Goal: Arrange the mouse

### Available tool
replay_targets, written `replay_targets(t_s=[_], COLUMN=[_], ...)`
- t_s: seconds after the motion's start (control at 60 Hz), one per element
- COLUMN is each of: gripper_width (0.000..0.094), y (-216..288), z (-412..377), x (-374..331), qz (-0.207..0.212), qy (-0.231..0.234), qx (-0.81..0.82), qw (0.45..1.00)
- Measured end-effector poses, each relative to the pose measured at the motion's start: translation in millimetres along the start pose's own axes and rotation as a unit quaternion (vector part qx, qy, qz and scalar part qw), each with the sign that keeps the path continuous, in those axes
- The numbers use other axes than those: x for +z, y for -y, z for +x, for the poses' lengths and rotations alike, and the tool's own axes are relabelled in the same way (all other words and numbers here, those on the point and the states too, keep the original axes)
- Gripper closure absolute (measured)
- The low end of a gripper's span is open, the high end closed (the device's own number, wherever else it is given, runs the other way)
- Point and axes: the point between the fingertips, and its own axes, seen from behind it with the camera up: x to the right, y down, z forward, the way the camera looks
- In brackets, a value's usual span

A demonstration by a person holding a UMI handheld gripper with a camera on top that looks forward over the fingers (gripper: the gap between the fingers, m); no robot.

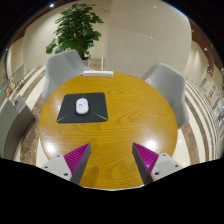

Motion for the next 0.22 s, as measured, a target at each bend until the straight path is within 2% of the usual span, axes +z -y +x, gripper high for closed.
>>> replay_targets(t_s=[0.217], gripper_width=[0.0072], y=[-22.4], z=[5.3], x=[1.7], qz=[-0.019], qy=[0.002], qx=[0.011], qw=[1.0])
